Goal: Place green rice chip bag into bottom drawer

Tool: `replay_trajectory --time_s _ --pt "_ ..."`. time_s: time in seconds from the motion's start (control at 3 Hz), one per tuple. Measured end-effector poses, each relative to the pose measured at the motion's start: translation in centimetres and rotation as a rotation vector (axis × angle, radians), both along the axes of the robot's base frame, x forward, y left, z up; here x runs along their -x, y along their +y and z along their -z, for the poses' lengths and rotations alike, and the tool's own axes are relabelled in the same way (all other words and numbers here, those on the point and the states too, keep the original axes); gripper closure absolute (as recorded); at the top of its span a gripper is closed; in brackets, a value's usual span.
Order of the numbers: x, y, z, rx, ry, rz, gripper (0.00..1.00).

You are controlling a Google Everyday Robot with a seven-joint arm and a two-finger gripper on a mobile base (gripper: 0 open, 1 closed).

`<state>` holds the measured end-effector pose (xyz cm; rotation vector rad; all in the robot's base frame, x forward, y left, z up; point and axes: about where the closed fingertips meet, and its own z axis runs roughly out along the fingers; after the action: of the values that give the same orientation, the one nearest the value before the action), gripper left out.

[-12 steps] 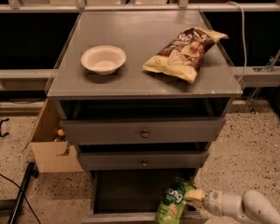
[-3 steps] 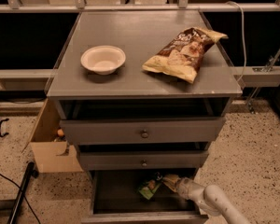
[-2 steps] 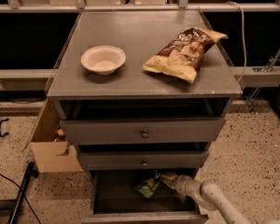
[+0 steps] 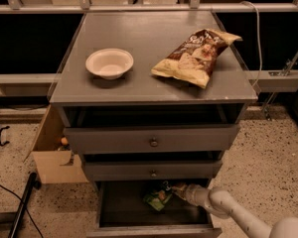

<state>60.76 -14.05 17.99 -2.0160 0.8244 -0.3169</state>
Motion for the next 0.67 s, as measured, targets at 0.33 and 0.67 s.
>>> replay_trajectory --time_s 0.33,0.67 --pt "0.9 0.0 -0.24 0.062 0.012 0.009 1.0" --pt "1.11 -0.01 -0.3 0.074 0.015 0.012 0.85"
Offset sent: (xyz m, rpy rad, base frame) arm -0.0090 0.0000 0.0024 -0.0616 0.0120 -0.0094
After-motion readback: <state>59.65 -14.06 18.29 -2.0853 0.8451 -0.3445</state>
